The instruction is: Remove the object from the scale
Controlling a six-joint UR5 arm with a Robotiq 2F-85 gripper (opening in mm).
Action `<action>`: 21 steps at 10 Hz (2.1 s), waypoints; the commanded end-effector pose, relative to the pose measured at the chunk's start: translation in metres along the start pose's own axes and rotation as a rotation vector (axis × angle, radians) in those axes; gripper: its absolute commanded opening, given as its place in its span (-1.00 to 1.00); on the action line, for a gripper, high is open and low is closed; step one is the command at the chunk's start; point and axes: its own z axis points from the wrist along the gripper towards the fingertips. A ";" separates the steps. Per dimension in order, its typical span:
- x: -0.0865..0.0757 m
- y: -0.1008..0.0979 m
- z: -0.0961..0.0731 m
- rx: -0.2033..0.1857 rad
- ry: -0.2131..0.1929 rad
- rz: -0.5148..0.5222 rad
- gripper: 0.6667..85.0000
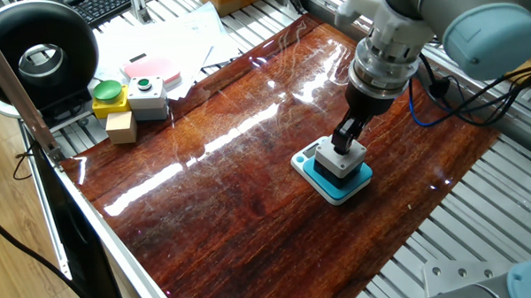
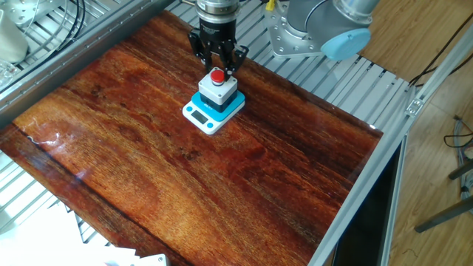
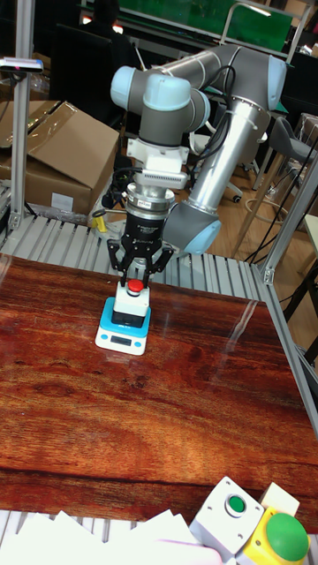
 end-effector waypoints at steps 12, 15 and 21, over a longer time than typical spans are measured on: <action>-0.019 -0.005 -0.046 0.042 0.073 0.058 -0.75; -0.021 -0.008 -0.055 0.038 0.080 0.049 -0.85; -0.032 0.003 -0.054 -0.006 0.036 0.017 -0.91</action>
